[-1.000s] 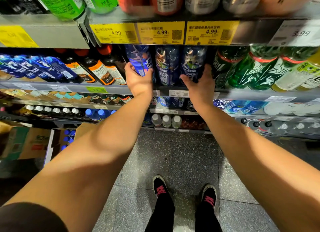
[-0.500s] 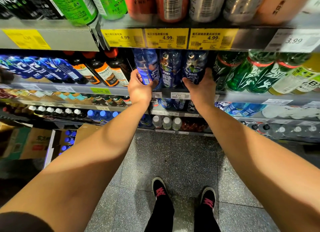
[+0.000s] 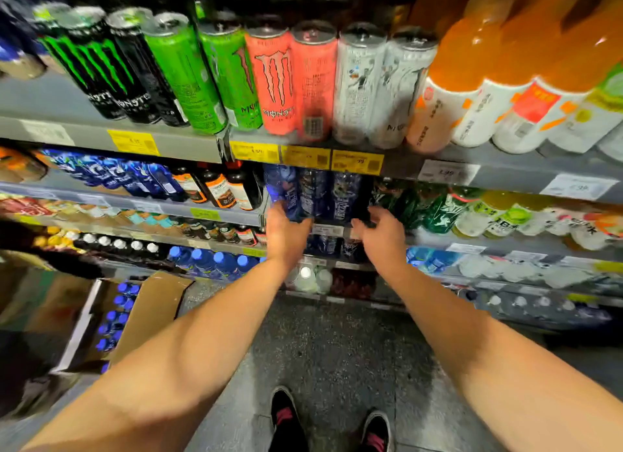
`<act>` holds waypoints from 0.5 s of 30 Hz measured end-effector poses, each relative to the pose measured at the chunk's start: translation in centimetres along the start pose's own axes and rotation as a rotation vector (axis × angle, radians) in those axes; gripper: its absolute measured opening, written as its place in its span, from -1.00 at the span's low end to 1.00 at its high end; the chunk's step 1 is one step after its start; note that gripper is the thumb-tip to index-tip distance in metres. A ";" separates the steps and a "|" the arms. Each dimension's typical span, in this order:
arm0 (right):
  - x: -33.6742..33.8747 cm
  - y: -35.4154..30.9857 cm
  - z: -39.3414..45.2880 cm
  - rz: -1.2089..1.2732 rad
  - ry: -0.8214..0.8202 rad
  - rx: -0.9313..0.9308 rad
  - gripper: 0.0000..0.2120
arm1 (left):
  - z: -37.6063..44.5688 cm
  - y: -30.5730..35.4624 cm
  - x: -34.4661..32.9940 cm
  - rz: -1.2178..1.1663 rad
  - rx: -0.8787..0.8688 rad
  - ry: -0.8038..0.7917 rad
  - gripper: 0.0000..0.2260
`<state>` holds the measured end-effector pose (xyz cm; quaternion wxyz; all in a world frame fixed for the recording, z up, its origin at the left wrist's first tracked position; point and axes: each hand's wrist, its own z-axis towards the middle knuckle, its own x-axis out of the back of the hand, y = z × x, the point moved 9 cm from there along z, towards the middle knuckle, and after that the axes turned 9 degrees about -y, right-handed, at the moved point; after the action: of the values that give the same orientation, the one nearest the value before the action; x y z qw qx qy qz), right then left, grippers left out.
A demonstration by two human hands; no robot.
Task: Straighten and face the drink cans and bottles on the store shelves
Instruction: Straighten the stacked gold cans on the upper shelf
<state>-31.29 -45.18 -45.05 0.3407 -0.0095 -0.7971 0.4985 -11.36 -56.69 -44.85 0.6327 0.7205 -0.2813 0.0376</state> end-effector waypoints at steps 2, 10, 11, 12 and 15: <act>2.1 -2.2 -1.1 -0.003 -0.036 0.036 -0.47 | -1.2 2.7 -0.3 0.043 -0.030 -0.057 -0.48; 10.9 -11.8 -6.4 -0.135 -0.144 0.303 -0.64 | -7.3 15.1 0.7 0.078 -0.173 -0.158 -0.66; 11.9 -12.8 -7.1 -0.115 -0.160 0.314 -0.65 | -8.0 16.9 1.2 0.061 -0.206 -0.171 -0.70; 13.0 -13.9 -7.8 -0.102 -0.170 0.333 -0.67 | -8.7 18.6 1.6 0.052 -0.244 -0.195 -0.74; 16.6 -17.4 -9.6 -0.066 -0.169 0.419 -0.75 | -10.6 24.5 3.5 0.123 -0.380 -0.234 -0.80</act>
<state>-33.06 -40.54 -19.67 0.2831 0.1292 -0.7019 0.6407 -16.37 -49.06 -19.53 0.7166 0.5696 -0.3979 -0.0614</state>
